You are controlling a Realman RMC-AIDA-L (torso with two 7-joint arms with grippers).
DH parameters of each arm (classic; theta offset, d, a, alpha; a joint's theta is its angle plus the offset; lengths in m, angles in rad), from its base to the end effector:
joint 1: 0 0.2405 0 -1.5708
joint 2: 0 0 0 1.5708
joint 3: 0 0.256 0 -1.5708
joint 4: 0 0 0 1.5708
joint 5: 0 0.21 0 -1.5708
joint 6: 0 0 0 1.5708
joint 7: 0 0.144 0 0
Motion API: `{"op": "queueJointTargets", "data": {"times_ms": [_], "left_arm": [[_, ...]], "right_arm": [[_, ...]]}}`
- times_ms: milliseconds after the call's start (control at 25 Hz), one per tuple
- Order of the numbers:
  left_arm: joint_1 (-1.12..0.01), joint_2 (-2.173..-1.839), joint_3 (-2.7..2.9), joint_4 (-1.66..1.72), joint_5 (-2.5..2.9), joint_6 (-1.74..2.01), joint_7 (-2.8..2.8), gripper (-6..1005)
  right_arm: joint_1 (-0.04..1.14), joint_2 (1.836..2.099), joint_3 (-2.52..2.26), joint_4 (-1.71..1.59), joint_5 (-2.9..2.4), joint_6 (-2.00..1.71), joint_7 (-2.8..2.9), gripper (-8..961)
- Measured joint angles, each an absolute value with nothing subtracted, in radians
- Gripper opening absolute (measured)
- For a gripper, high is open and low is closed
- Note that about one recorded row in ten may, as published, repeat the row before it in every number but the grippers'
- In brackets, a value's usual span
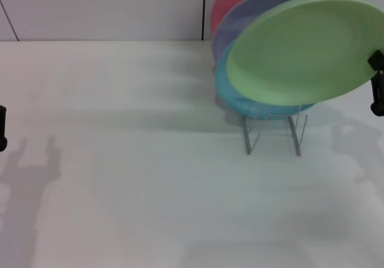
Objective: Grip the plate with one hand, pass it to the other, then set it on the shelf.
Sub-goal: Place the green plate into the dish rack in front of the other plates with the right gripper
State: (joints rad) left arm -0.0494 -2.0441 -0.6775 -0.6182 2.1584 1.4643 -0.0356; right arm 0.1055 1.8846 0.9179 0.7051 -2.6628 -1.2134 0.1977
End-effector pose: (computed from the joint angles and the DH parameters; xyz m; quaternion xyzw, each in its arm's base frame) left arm -0.3040 0.2305 -0.0078 -0.5787 -0.2414 -0.4405 0.6425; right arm 0.2973 0.2771 0.0210 -0.7193 0.1610 0.4074 0.5392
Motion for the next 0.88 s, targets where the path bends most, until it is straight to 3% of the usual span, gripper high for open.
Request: {"op": "queueJointTargets", "data": {"times_ms": [560, 880], "left_arm": [[-0.046, -2.043, -0.669, -0.621, 2.158, 1.465, -0.035, 574], [-0.046, -2.041, -0.665, -0.621, 2.158, 1.465, -0.035, 577]], "right_arm": [[0.134, 1.897, 0.919, 0.626, -2.682, -1.237, 0.227, 19], [0.178, 1.926, 0.919, 0.512, -2.686, -1.296, 0.256, 20]]}}
